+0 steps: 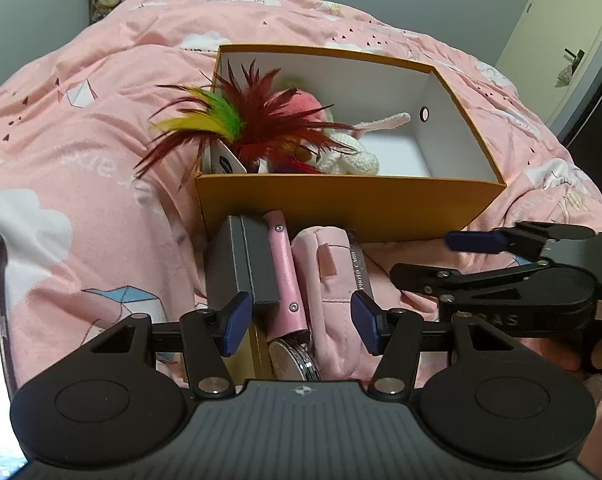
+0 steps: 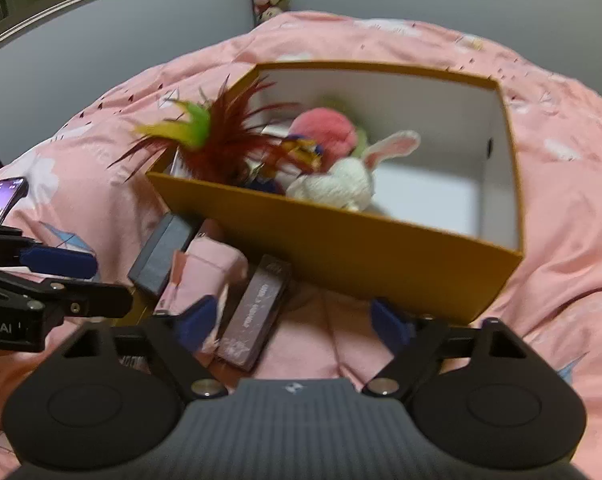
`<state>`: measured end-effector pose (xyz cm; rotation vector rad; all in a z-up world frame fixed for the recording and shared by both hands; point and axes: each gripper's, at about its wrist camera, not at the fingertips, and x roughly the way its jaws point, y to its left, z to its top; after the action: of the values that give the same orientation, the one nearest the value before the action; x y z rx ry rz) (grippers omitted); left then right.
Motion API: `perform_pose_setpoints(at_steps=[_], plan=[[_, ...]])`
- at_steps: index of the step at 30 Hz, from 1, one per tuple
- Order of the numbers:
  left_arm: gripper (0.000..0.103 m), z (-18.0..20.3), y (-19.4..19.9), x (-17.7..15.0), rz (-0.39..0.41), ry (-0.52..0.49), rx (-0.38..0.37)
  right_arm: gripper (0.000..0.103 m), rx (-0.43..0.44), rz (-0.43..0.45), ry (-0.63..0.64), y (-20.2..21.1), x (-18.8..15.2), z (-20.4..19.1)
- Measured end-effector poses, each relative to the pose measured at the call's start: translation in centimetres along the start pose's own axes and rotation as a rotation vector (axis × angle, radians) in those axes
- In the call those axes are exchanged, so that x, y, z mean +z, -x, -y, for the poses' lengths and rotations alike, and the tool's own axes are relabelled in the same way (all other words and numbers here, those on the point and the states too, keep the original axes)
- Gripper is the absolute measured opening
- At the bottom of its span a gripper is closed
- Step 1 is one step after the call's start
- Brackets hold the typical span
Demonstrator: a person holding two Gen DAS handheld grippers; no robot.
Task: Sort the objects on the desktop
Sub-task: 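Grasp the pink fabric pouch with the left gripper while the right grasps the PHOTO CARD box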
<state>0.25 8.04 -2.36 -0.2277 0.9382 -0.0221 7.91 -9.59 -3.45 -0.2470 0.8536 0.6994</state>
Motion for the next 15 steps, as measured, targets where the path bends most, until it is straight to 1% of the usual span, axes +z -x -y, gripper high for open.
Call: perform_pose_setpoints(at_steps=[1,2,5,8,11,15], plan=[[0.064,0.0,-0.1,0.0,-0.003,-0.004,-0.003,0.065,0.006,-0.014,0.0,-0.4,0.0,0.0],[0.063,0.0,-0.2,-0.1,-0.006,-0.009,-0.007,0.061,0.017,-0.028,-0.005,-0.7,0.1,0.0],[0.059,0.0,-0.5,-0.1,-0.021,-0.019,-0.015,0.056,0.059,-0.059,-0.016,-1.6,0.1,0.0],[0.059,-0.5,-0.9,-0.2,-0.038,-0.007,-0.003,0.055,0.094,-0.076,-0.02,-2.2,0.1,-0.1],[0.059,-1.1,-1.4,-0.2,-0.067,0.02,0.011,0.055,0.127,-0.093,-0.052,-2.9,0.0,0.2],[0.059,-1.4,-1.5,-0.2,-0.073,0.03,0.018,0.055,0.154,-0.114,-0.083,-3.9,0.1,0.4]])
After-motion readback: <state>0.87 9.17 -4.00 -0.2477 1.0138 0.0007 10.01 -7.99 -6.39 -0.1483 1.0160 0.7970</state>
